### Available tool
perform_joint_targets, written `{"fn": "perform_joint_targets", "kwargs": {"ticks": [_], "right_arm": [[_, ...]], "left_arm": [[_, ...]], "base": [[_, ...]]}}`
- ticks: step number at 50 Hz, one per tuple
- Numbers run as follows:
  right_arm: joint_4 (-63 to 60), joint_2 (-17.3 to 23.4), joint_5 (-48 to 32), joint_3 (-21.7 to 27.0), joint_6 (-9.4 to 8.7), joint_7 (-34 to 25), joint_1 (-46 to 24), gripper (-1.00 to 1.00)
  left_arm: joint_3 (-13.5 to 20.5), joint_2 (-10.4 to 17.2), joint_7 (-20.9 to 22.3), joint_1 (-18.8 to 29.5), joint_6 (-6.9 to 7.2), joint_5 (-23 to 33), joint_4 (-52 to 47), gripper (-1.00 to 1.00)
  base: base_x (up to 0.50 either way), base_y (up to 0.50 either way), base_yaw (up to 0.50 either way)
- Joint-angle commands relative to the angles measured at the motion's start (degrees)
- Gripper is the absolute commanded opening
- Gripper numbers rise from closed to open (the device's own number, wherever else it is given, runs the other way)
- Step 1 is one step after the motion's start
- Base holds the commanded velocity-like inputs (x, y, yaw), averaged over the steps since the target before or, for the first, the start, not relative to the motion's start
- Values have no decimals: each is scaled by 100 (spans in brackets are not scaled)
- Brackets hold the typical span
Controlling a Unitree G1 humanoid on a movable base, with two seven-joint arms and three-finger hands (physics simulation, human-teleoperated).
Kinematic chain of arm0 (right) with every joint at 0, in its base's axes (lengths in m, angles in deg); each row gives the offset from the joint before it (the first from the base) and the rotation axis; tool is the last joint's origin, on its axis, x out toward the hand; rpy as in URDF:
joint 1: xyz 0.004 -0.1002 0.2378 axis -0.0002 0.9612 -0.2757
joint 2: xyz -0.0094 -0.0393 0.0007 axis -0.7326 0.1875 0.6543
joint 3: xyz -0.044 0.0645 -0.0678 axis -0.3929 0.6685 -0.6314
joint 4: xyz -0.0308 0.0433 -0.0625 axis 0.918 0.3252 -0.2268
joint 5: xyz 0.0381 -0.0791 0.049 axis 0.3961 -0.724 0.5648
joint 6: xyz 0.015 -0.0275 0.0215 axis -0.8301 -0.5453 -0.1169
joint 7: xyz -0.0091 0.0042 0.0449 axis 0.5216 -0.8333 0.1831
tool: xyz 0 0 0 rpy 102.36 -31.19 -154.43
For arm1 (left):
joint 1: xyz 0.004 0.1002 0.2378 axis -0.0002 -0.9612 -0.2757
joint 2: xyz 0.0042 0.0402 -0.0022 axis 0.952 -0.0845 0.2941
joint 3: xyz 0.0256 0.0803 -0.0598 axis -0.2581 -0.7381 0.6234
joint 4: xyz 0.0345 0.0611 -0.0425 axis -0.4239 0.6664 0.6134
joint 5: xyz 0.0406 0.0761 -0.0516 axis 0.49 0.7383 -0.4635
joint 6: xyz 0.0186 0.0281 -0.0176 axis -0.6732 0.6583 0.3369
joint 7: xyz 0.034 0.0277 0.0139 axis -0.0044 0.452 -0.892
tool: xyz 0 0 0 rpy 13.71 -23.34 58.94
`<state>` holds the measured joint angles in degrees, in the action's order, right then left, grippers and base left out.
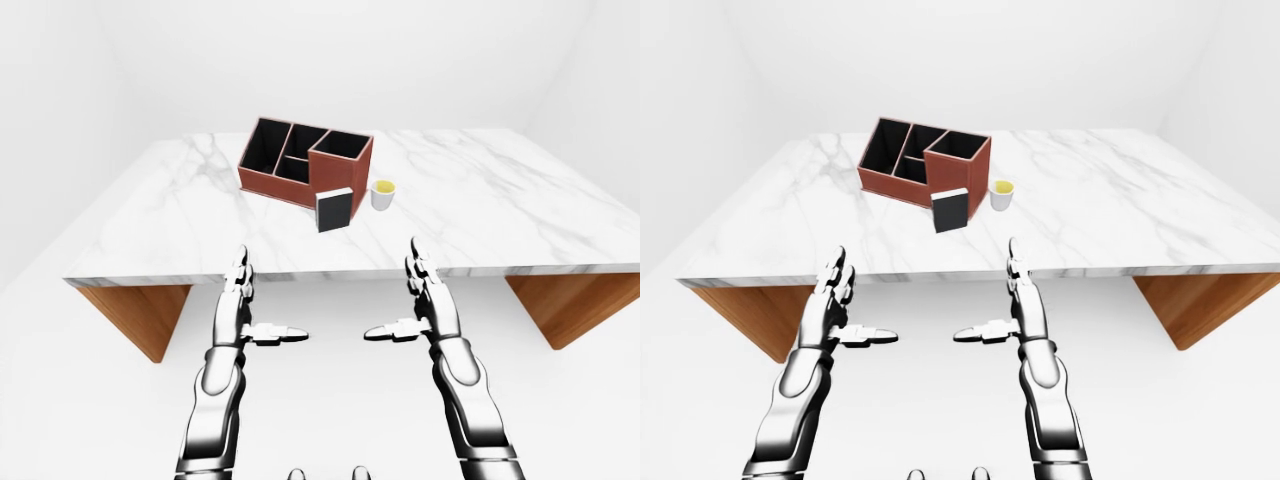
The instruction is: Pick up the book and place it in the right compartment of the caddy.
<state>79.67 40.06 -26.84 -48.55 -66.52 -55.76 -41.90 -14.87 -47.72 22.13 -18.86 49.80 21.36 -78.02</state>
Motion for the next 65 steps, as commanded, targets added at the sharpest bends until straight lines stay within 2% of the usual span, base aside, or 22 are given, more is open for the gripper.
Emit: {"fn": "perform_joint_targets", "kwargs": {"ticks": [1, 15, 18, 20, 22, 23, 25, 27, 29, 31, 35, 36, 39, 43, 45, 48, 49, 51, 55, 57, 59, 65], "right_arm": [[-110, -16, -114, -66, 56, -78, 72, 100], [-197, -25, -140, -57, 43, -82, 48, 100], [-224, -71, 97, 78, -413, 88, -88, 100], [-425, -41, 457, 67, -434, -250, 24, 100], [-391, 3, 234, 24, -73, -188, 63, 100], [-288, 4, 55, 21, 342, -77, 62, 100], [48, 15, -295, 22, 555, 186, -25, 100], [-119, -36, 20, 56, 521, 46, 5, 100], [-309, 11, 152, 58, 301, -136, 12, 100], [-383, 68, 208, 46, 283, -331, 23, 100], [-338, -2, 34, 52, 519, -201, 37, 100], [-416, -26, 221, 79, 250, -251, 15, 100], [-520, 17, 203, 6, -19, -364, 77, 100], [-718, 22, 41, 52, 53, -185, 62, 100], [-706, 34, -96, 25, -96, -155, 43, 100], [-632, 3, -102, 44, -44, -89, 7, 100], [-560, 8, -237, 43, 50, 22, -25, 100], [-654, -1, -145, 49, -67, -28, -34, 100], [-773, 14, -157, 34, -171, -48, -31, 100], [-946, 43, -177, 9, -356, -144, -17, 100], [-1100, 55, -161, 20, -445, -239, -3, 100], [-1563, 105, -208, 129, -445, -364, -110, 100]], "left_arm": [[3, 3, -7, -74, -1, 41, -122, 100], [-4, -3, -18, -141, -11, 73, -218, 100], [2, -2, -24, -150, -8, 77, -237, 100], [0, -1, -26, -170, -21, 89, -264, 100], [-3, 0, -26, -188, -57, 108, -271, 100], [-2, 4, -28, -185, -83, 126, -251, 100], [13, 3, -15, -167, -37, 98, -237, 100], [10, 1, -20, -163, -72, 108, -208, 100], [-3, 2, -24, -172, -136, 139, -173, 100], [-10, 2, -24, -187, -174, 158, -158, 100], [1, 4, -26, -189, -187, 168, -134, 100], [5, 4, -29, -184, -183, 167, -133, 100], [-4, -2, -26, -196, -157, 161, -174, 100], [-35, -19, -42, -187, -185, 174, -129, 100], [-51, -20, -45, -168, -194, 181, -101, 100], [-40, -20, -57, -135, -148, 160, -112, 100], [-39, -19, -61, -131, -129, 155, -139, 100], [-44, -18, -62, -139, -112, 153, -183, 100], [-29, -7, -63, -136, -50, 150, -286, 100], [-4, -1, -69, -111, -12, 136, -346, 100], [22, 8, -74, -82, 45, 123, -397, 100], [41, 30, -35, -119, 254, 137, -765, 100]], "base": [[0, 50, 0], [0, 50, 0], [0, 10, 0], [0, 0, 0], [0, 0, 0], [0, 0, 0], [0, 0, 0], [0, 0, 0], [0, 0, 0], [0, 0, 25], [17, 1, 50], [20, 1, 50], [7, 1, 15], [0, 0, 0], [0, 0, 0], [0, 0, 0], [0, 0, 0], [0, 0, 0], [0, 0, 0], [0, 0, 0], [0, 0, 0], [0, 0, 0]]}}
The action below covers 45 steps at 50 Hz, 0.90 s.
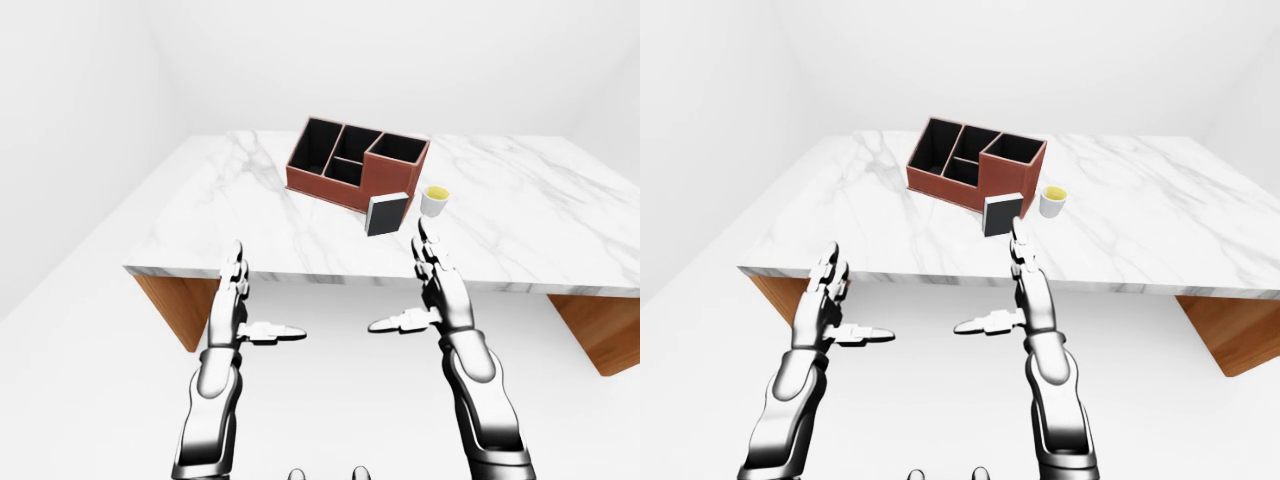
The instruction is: Pick up the book and place it in the right compartment of the caddy.
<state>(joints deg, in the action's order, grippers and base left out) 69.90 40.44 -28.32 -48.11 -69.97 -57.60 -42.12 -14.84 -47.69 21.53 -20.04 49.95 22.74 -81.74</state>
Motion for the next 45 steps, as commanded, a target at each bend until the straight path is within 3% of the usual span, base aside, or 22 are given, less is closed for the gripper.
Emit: {"fn": "perform_joint_targets", "kwargs": {"ticks": [1, 24, 45], "right_arm": [[-575, 84, -89, 112, -100, -183, -116, 100], [-1418, 344, 337, 616, -100, -162, -810, 100], [-1762, 373, 370, 692, -100, -233, -742, 100]], "left_arm": [[42, 26, 38, -7, 289, -8, -455, 100], [283, 67, 120, 102, 320, -106, -2393, 100], [258, 42, 43, 52, 320, -50, -2678, 100]], "base": [[0, 0, 0], [0, 0, 0], [18, 2, 0]]}}
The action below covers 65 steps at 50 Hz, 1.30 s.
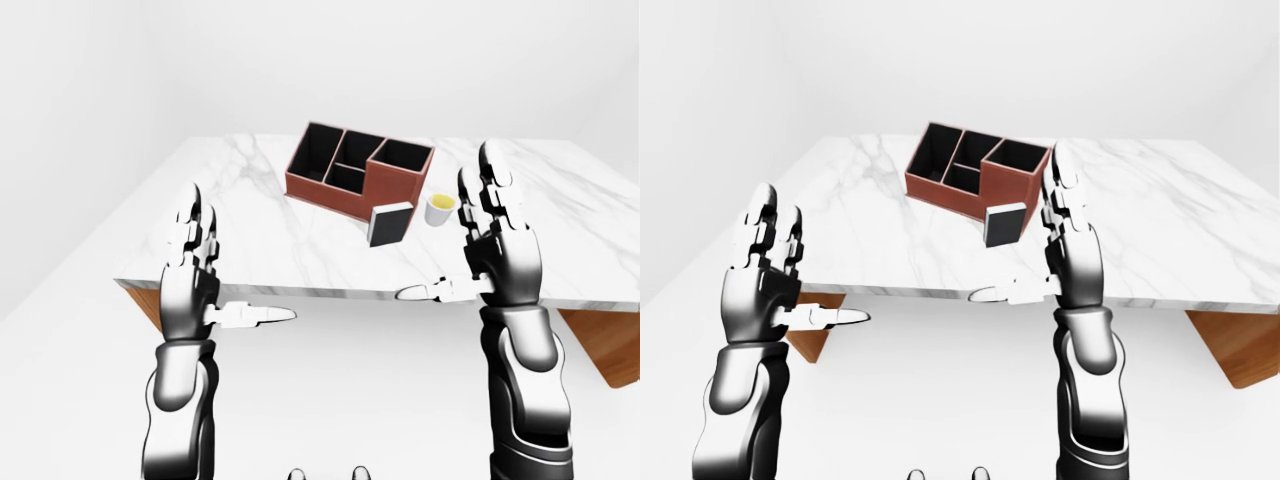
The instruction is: Pick up the book and place it in the right compartment of the caddy.
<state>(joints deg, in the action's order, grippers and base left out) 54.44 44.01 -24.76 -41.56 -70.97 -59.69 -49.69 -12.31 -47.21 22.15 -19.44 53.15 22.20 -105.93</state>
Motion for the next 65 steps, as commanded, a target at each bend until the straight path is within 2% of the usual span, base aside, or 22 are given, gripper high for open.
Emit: {"fn": "perform_joint_targets", "kwargs": {"ticks": [1, 65], "right_arm": [[-250, 19, 14, 40, 0, -37, 30, 100], [-174, 121, 59, 167, 0, -296, -40, 100]], "left_arm": [[0, -7, -20, -13, 0, 10, -254, 100], [-182, -71, -171, -110, 0, 252, -228, 100]], "base": [[23, 2, 0], [27, 2, 0]]}}
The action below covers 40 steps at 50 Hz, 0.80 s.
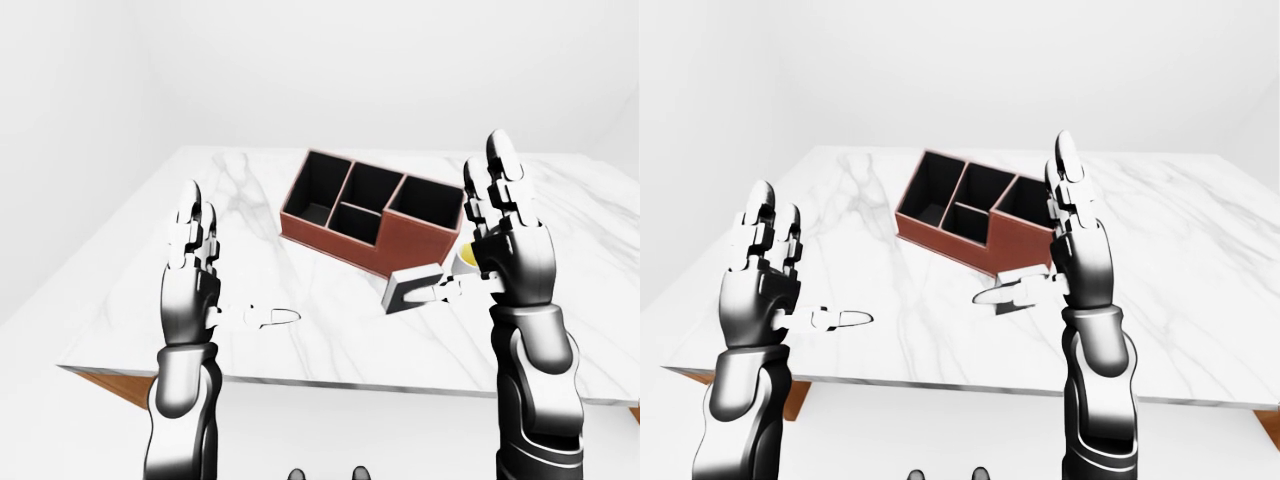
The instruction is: Pick up the book and place it in the right compartment of the caddy.
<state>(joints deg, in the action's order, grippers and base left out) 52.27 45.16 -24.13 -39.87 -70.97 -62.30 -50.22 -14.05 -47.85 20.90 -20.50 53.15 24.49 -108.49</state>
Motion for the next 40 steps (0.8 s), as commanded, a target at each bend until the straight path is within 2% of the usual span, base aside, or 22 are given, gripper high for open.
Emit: {"fn": "perform_joint_targets", "kwargs": {"ticks": [1, 31, 36, 38, 39, 40], "right_arm": [[43, 5, -5, -3, 0, -36, 13, 100], [303, -31, -137, -105, 0, -67, 31, 100], [-19, -12, -60, -45, 0, -164, 100, 100], [-167, 12, -201, -91, 0, -304, 235, 100], [-231, -44, -330, -53, 0, -169, 233, 100], [-356, -9, -383, -134, 0, -343, 324, 100]], "left_arm": [[-8, -6, -47, -4, 0, 23, 27, 100], [41, 20, -103, 112, 0, 17, 245, 100], [66, 20, -86, 84, 0, 1, 108, 100], [70, 19, -85, 79, 0, -2, 130, 100], [73, 18, -84, 76, 0, -7, 147, 100], [75, 17, -83, 69, 0, -12, 166, 100]], "base": [[28, 2, 0], [27, 2, 0], [1, 0, 0], [0, 0, 0], [0, 0, 0], [0, 0, 0]]}}
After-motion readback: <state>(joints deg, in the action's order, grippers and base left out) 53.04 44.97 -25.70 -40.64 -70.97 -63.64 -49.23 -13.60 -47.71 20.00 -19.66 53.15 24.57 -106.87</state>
